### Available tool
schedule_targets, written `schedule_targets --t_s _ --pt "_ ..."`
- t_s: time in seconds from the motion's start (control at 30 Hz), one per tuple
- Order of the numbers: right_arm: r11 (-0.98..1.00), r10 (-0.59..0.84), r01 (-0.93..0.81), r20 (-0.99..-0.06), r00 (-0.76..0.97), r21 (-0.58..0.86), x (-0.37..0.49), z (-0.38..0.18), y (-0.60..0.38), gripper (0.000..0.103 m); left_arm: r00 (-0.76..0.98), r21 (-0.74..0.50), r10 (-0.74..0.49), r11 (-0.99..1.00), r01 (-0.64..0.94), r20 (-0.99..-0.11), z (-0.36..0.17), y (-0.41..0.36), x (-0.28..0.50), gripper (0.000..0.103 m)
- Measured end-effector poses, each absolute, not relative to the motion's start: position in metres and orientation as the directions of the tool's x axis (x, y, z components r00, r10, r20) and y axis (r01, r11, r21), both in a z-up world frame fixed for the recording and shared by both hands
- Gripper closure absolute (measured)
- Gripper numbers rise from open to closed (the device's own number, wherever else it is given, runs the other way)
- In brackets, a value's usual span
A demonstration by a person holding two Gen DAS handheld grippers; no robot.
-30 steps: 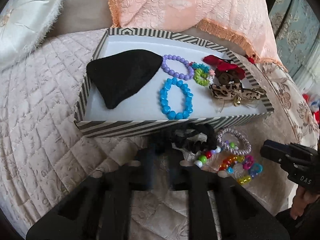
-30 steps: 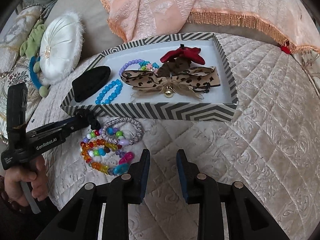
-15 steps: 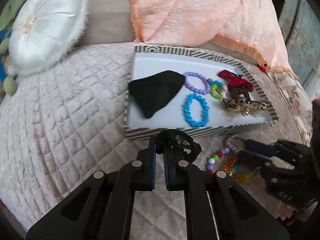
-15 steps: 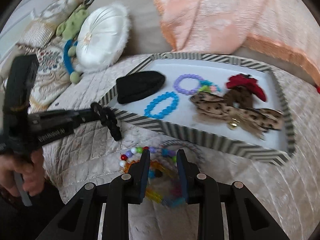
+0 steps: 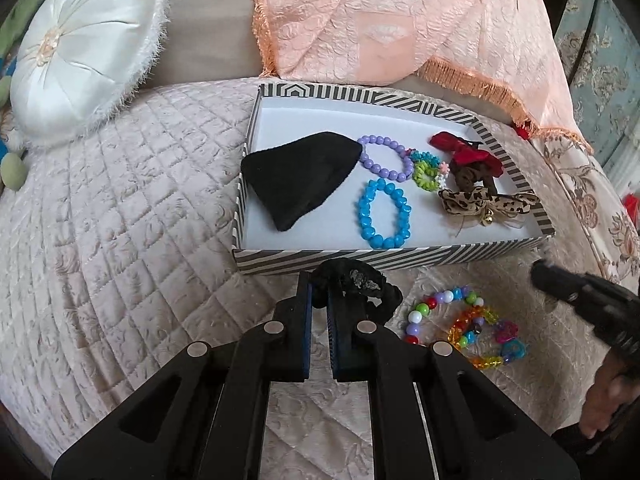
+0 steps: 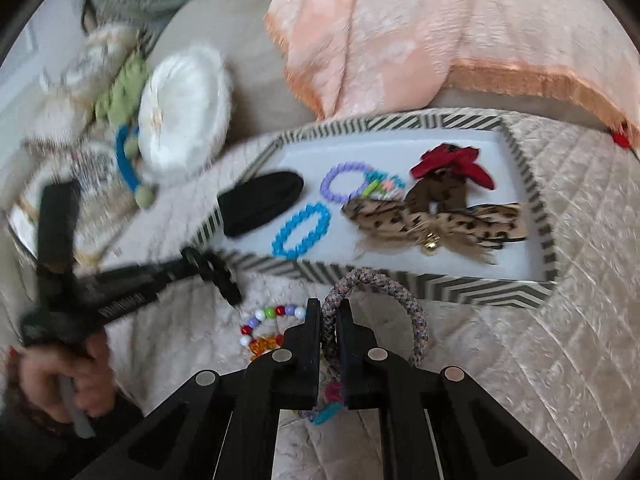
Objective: Organize jewelry
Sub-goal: 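Grasp the black scrunchie with the left tool while the right tool grasps the grey braided hair tie, then hold the scrunchie and braided tie with both tools beside the tray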
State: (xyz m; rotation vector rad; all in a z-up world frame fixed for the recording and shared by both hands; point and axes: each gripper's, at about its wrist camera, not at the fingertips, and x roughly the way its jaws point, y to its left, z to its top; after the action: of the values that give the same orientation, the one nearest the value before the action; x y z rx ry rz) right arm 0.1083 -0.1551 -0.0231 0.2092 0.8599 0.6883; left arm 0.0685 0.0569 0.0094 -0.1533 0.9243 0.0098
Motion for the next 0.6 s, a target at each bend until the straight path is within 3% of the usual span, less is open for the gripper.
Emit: schedule_targets --t_s 0.17,0.6 --pt "0.766 0.641 -0.455 -0.601 0.478 0.454 0.105 -0.013 -0.17 0.096 0.621 -0.138 -0.074 0.989 -0.055 -0.78 0.016 0.052 0.067 0.098" --pt "0.829 0.53 -0.468 -0.693 0.488 0.304 0.097 -0.023 -0.15 0.096 0.622 -0.096 -0.033 0.993 -0.068 -0.782 0.014 0.047 0.067 0.098"
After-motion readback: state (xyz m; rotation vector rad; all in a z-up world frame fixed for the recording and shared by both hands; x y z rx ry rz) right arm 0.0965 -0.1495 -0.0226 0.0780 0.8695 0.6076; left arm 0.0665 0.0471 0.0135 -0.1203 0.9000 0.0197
